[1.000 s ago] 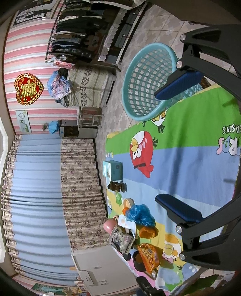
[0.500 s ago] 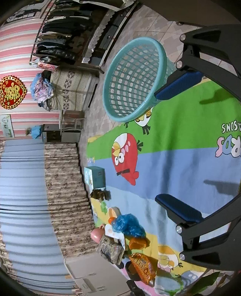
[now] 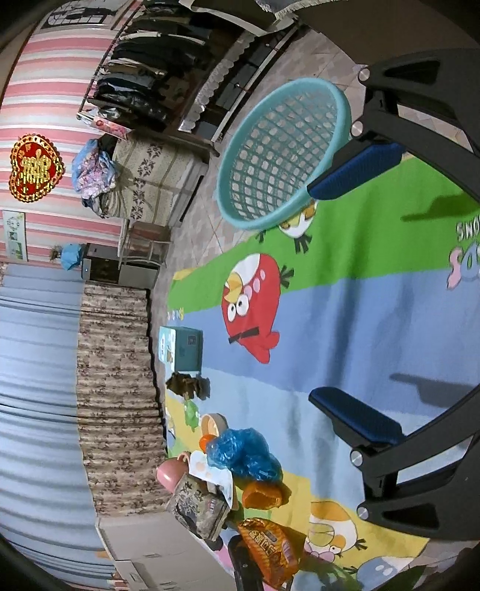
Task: Collect trash
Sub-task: 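Reach the left tool to the black ribbed cylinder and close on it, then grasp the orange round lid with the right tool while the left tool holds the cylinder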
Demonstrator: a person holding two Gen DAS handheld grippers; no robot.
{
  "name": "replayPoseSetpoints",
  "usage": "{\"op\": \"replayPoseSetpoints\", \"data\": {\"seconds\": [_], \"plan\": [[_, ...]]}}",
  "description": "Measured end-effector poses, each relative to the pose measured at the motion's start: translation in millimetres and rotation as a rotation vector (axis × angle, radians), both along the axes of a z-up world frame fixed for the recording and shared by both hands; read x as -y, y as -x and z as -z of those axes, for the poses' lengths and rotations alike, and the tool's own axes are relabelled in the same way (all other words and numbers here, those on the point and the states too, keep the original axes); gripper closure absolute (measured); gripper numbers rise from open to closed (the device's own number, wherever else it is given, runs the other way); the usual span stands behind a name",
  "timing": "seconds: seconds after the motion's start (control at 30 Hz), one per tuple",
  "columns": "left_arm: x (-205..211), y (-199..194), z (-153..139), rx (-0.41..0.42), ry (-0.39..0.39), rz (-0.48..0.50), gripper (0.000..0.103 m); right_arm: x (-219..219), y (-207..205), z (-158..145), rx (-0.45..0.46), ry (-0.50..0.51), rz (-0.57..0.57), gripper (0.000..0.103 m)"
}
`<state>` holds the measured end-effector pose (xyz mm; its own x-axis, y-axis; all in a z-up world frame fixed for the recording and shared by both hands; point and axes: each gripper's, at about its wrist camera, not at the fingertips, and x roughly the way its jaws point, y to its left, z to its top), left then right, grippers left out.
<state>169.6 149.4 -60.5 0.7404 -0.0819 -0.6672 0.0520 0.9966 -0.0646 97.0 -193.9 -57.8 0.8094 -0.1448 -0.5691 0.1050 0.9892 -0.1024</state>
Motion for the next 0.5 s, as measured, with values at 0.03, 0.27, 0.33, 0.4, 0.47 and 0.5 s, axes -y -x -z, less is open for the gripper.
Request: {"op": "replayPoseSetpoints", "data": {"seconds": [0.03,0.27,0.33,0.4,0.47,0.5], "plan": [[1,2,-1,0.007,-0.008,0.005,0.022,-4,-3,1,-0.007,-0.004,-0.006,0.004],[-7,8,-16,0.06,-0.02,0.019,0.031,-31,-16,2,-0.023,-0.01,-0.045,0.004],[-13,11,-22,0.072,-0.017,0.011,0.031,-41,-20,-1,-0.02,-0.016,-0.061,0.004],[-25,13,-28,0.087,-0.009,-0.007,0.031,-51,-25,-3,-0.018,-0.024,-0.084,0.004],[-37,16,-34,0.108,-0.018,-0.04,0.031,-64,-30,-5,-0.018,-0.025,-0.112,0.004],[-42,17,-36,0.117,-0.023,-0.055,0.031,-71,-33,-6,-0.02,-0.023,-0.124,0.004]]}}
